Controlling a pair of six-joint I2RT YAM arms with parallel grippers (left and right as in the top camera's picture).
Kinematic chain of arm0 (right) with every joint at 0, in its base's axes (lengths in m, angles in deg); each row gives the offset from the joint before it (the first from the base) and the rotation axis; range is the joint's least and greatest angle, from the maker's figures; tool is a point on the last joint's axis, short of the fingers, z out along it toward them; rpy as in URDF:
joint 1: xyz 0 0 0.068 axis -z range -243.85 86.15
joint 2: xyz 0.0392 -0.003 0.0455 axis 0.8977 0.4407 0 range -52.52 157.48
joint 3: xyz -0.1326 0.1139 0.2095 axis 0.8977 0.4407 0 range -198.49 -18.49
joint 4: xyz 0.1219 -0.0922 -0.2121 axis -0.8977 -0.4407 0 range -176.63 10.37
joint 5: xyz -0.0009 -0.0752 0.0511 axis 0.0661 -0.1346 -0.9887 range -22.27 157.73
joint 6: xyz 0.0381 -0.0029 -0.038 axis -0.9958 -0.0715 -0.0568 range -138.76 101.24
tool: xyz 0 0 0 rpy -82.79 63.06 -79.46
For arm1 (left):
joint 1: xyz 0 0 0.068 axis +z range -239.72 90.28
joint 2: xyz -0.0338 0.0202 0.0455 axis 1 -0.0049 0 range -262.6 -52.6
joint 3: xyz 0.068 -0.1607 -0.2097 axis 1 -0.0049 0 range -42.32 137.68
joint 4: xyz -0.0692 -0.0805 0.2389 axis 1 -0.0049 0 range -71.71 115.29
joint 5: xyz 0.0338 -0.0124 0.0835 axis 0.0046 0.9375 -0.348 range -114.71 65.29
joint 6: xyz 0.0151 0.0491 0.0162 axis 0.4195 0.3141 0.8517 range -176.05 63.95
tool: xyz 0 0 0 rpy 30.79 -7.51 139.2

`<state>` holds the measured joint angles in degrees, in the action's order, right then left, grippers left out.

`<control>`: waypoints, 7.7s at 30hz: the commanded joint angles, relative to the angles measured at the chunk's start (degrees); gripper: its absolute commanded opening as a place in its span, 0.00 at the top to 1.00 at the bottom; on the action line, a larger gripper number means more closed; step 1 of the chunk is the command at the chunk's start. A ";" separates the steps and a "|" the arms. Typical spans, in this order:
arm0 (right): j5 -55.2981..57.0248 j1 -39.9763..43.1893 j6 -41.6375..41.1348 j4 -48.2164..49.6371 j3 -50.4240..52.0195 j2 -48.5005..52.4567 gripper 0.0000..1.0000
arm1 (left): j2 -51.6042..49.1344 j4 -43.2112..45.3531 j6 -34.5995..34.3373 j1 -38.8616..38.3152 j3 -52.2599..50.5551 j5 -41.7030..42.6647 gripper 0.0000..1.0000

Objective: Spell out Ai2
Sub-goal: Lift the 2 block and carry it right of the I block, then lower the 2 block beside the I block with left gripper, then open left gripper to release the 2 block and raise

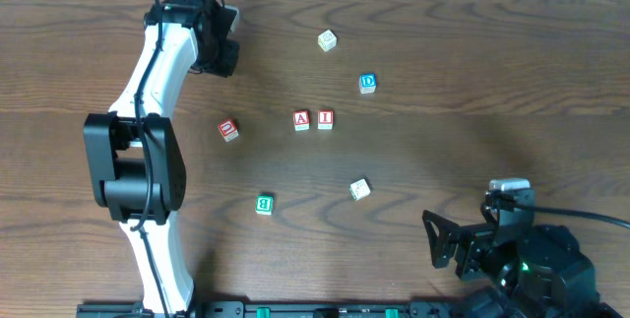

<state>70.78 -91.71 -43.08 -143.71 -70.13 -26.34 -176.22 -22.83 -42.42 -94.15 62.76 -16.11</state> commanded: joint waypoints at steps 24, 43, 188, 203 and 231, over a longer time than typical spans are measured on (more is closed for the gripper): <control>0.59 0.04 0.63 -3.23 0.24 -0.02 0.01 | 2.56 1.42 -38.73 -32.30 2.69 -15.87 0.94; 0.59 0.04 0.63 -3.23 0.24 -0.02 0.01 | -2.58 -0.26 -47.10 -36.50 2.67 -12.83 0.94; 0.59 0.04 0.63 -3.23 0.24 -0.02 0.01 | -9.77 0.33 -35.91 -40.30 7.19 -11.80 0.94; 0.59 0.04 0.63 -3.23 0.24 -0.02 0.01 | -9.81 4.37 -38.99 -40.57 2.99 -12.22 0.94; 0.59 0.04 0.63 -3.23 0.24 -0.02 0.01 | -10.16 2.89 -43.67 -40.33 2.97 -20.68 0.94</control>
<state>70.78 -91.71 -43.08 -146.75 -70.13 -26.34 -185.27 -19.55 -85.09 -134.87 65.95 -34.36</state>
